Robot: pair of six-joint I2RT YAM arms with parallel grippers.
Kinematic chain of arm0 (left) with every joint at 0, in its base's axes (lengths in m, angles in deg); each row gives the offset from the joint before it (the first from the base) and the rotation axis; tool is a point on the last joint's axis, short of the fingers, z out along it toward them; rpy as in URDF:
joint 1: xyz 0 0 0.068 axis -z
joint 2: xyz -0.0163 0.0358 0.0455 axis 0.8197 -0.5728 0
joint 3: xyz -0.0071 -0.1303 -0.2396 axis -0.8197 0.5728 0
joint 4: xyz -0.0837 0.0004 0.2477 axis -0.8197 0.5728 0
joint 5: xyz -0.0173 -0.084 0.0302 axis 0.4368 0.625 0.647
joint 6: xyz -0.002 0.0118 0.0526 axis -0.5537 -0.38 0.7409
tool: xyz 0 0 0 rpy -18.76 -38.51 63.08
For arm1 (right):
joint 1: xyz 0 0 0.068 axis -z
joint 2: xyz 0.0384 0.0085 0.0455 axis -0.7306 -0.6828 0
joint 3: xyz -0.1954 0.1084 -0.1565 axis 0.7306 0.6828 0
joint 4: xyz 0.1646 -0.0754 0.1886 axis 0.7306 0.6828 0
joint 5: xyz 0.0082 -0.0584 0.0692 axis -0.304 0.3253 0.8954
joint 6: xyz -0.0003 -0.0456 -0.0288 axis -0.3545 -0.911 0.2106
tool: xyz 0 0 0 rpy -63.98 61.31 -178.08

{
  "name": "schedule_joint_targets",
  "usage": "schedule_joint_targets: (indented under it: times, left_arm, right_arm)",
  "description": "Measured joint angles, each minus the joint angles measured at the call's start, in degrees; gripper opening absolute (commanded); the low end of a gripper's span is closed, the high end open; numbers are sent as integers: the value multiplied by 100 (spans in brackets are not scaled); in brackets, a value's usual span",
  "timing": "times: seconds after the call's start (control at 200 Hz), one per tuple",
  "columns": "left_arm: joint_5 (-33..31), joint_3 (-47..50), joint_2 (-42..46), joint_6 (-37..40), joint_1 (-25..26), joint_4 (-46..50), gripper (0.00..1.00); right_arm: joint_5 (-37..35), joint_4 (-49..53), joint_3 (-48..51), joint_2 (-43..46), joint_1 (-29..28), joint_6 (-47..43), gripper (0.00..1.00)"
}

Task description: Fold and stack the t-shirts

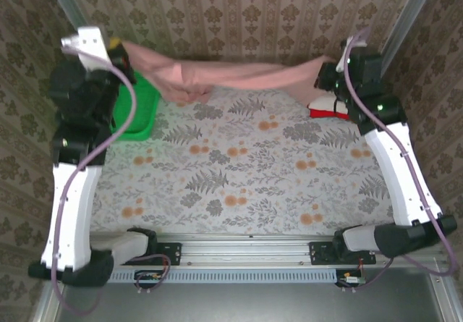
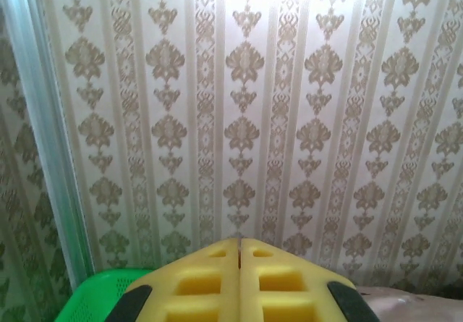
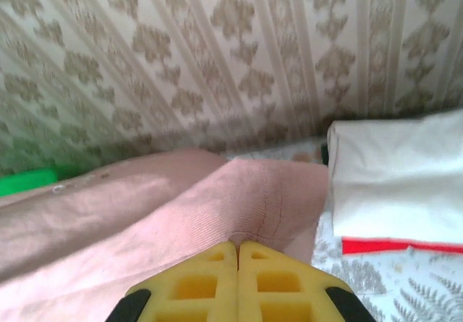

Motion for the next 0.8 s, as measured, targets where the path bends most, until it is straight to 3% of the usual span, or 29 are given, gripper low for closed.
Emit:
schedule_joint_targets:
  times: [0.09, 0.21, 0.325, 0.455, 0.59, 0.68, 0.715, 0.8]
  left_arm:
    - [-70, 1600, 800, -356, 0, -343, 0]
    - [4, 3834, 1679, -1392, 52, -503, 0]
    - [74, 5329, 2258, -2245, 391, 229, 0]
    - [-286, 5639, 3036, -2929, 977, 1331, 0]
    - [-684, 5552, 3724, -3440, 1088, 2118, 0]
    - [-734, 5521, 3777, -3729, 1088, 2529, 0]
    - [-715, 5521, 3738, -3810, 1117, 2656, 0]
    - [-651, 5545, 3633, -3956, 1329, 2881, 28]
  right_arm:
    - [330, -402, 1366, 409, 0, 105, 0]
    - [601, -553, 2896, 570, -2, 243, 0]
    - [605, -463, 4168, 798, -4, 422, 0]
    - [531, -118, 5056, 1462, -4, 691, 1]
    - [315, 236, 5248, 2044, -4, 925, 6]
    - [127, 433, 5248, 2162, -4, 1025, 21]
    - [76, 509, 5248, 2164, -4, 1056, 21]
    - [-9, 638, 5248, 2170, -4, 1152, 29]
